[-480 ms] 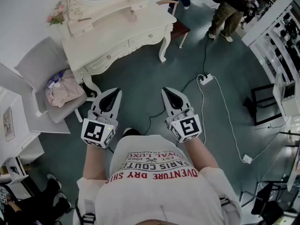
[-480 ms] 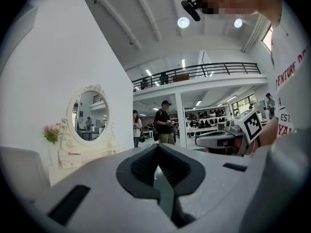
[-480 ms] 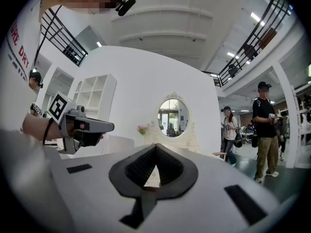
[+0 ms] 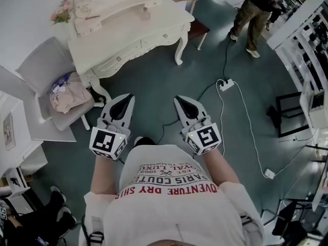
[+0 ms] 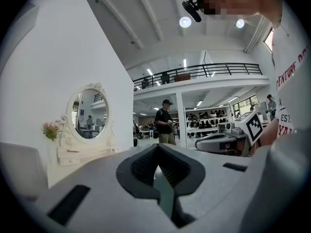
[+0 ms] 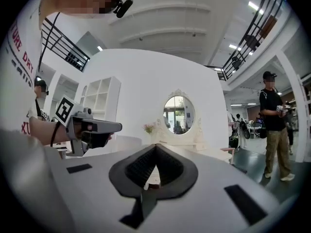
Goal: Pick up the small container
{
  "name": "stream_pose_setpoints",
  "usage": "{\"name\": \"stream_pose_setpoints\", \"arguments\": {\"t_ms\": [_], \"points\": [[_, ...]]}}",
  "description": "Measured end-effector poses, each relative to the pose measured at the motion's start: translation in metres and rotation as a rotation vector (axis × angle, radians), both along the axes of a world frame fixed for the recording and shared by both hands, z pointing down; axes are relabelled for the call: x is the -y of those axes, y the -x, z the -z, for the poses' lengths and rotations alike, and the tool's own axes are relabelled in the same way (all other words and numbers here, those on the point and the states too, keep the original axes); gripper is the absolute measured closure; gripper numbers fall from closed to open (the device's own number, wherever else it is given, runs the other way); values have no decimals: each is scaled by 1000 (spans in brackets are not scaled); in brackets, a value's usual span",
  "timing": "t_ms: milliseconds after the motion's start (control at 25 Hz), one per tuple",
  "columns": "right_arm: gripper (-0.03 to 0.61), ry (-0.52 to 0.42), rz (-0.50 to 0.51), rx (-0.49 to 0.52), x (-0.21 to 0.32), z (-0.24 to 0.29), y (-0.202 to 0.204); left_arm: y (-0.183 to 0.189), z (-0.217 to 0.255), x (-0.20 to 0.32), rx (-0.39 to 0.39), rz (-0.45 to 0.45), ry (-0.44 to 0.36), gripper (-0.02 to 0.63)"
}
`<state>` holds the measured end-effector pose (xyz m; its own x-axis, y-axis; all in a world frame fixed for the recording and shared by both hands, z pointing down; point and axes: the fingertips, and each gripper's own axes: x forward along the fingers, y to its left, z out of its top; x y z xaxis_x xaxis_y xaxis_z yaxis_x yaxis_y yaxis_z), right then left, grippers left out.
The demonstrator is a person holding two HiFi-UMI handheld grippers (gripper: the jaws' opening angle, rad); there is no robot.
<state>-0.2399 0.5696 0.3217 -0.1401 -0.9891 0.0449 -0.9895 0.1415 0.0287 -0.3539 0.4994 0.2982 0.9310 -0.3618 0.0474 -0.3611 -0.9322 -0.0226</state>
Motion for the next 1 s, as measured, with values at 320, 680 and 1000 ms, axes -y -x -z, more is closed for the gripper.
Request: {"name": "stream_pose_setpoints", "arguments": {"t_ms": [320, 680, 1000], "points": [[580, 17, -36, 16, 16, -11, -25, -12, -10, 23, -11, 12, 80, 607], [580, 51, -78, 43, 106, -34, -74, -50, -32, 116, 26, 13, 96, 607], [580, 88, -110, 30, 258, -40, -120, -112, -39, 269, 43, -45, 114, 607]]}}
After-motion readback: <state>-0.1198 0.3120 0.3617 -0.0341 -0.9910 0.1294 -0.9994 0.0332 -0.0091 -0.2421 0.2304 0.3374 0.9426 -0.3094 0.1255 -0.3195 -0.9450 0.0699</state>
